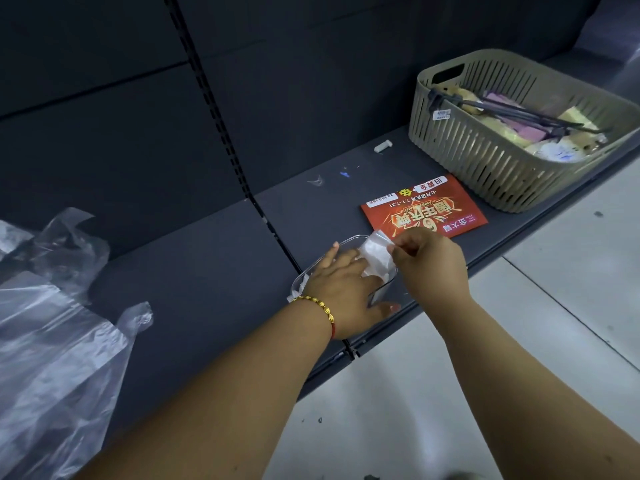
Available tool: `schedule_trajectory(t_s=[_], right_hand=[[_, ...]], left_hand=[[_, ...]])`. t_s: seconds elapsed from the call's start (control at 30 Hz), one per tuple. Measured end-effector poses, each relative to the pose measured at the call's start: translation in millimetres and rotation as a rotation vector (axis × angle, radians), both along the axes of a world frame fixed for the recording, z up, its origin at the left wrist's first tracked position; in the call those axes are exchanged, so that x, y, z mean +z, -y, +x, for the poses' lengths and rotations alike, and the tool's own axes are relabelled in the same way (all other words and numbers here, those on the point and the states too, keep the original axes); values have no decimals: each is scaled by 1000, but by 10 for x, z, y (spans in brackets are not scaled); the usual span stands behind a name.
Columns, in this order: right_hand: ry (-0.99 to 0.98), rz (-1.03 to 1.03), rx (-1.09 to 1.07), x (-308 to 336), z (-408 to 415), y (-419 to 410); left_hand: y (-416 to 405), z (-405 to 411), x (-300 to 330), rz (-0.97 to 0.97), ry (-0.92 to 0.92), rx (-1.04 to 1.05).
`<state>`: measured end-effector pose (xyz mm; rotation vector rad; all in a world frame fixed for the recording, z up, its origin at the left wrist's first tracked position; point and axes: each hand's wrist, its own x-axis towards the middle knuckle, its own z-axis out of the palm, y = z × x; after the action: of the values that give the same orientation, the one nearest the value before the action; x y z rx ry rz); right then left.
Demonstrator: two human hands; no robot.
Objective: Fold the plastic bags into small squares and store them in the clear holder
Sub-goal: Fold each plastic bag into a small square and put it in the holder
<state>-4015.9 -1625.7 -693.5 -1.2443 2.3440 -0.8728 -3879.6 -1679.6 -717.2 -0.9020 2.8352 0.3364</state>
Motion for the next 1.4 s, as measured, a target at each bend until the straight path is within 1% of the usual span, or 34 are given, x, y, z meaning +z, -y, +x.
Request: schedule_trajectory(t_s=[0.13, 0.2, 0.3, 0.5, 0.73, 0.8, 0.87, 0.93, 1.0, 1.07, 1.13, 1.2, 1.33, 1.4], right_hand=[[-24, -23, -45, -27, 21, 11], [-20, -64, -90, -14, 9, 4], [-11, -107, -126, 4, -13, -1], [-24, -100, -71, -111, 22, 25], [-178, -67, -8, -230, 30, 42], [-215, -54, 11, -238, 34, 48], [-234, -29, 34, -240, 49, 60], [-244, 25, 67, -238, 71, 91], [-311, 67, 96, -256, 99, 133], [-406, 38, 76, -281, 139, 180], [-453, 17, 1, -317, 189, 221], [-478, 118, -46, -355, 240, 235], [-409, 296, -13, -372, 242, 261], [-370, 307, -31, -352, 240, 264]], left_hand=[[-16, -17, -11, 65, -74, 140], [-17, -41, 6, 57, -61, 177], [-5, -108, 23, 40, -31, 177], [20, -122, 17, 94, -21, 134], [1, -31, 62, 111, -31, 141], [-11, 15, 56, 107, -60, 145], [-24, 73, 39, 94, -132, 161], [-65, 138, -6, 43, -220, 188], [-127, 197, -57, -41, -249, 249], [-172, 241, -126, -81, -181, 340], [-190, 268, -206, -55, -88, 410], [-189, 269, -262, -21, -37, 420], [-190, 257, -288, -34, -26, 416], [-203, 278, -237, -9, -37, 430]])
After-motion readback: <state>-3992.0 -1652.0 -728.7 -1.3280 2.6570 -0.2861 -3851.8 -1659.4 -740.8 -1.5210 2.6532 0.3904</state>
